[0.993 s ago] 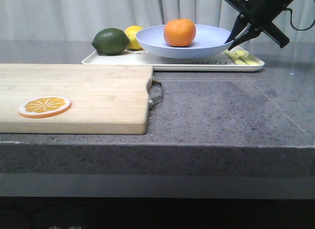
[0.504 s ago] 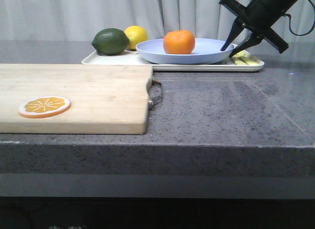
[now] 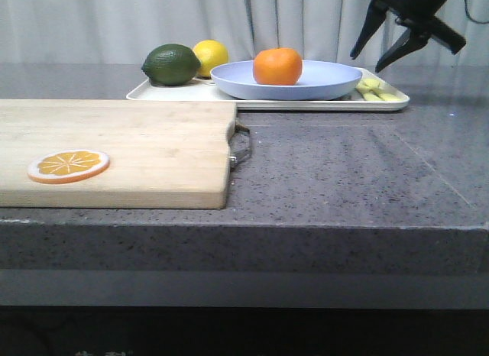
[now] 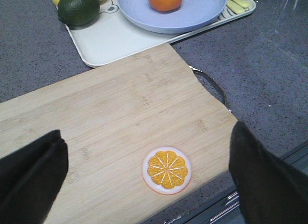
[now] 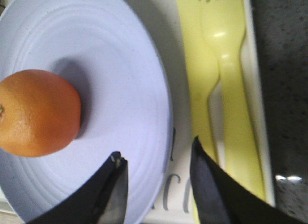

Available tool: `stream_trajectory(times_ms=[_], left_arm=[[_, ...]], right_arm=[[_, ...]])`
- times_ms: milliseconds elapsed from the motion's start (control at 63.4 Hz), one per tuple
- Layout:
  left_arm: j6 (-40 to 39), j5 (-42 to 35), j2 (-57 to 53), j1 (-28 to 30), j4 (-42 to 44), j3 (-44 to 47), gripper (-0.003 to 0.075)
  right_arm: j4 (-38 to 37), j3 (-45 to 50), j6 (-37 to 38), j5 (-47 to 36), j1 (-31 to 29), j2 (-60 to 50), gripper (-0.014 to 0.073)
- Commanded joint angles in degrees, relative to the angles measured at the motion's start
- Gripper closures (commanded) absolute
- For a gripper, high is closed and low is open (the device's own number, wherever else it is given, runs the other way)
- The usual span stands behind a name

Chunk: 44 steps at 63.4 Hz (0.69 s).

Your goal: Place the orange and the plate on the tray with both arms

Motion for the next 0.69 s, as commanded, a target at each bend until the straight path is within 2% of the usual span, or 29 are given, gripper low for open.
stream_trajectory(times_ms=[0,221,331,520,678], left_arm=[[-0.4,-4.3,-0.2,0.2,0.5,-1.5,0.0067],[-0.4,-4.3,-0.2,0.2,1.3,-1.5,0.0067],[-0.4,-4.3,-0.2,0.2,1.3,-1.5,0.0067],[-0.4,-4.3,-0.2,0.2,1.3,-1.5,0.0067],[-0.4,-4.3,-0.2,0.2,1.3,-1.5,0.0067]], right_arm=[[-3.8,-2.1,-0.2,1.1,1.0,-7.8,0.0254],[-15.2,-1.0,-0.9,8.2,4.6,-14.9,0.0254],[-19.3,4.1,-3.4,9.2,5.6,-20.5,0.0254],[-19.3,21.1,-9.7,2.4,5.6,-33.1,0.0254],[-20.5,37.2,-13.5,-7.0,5.6,-46.4,0.0254]])
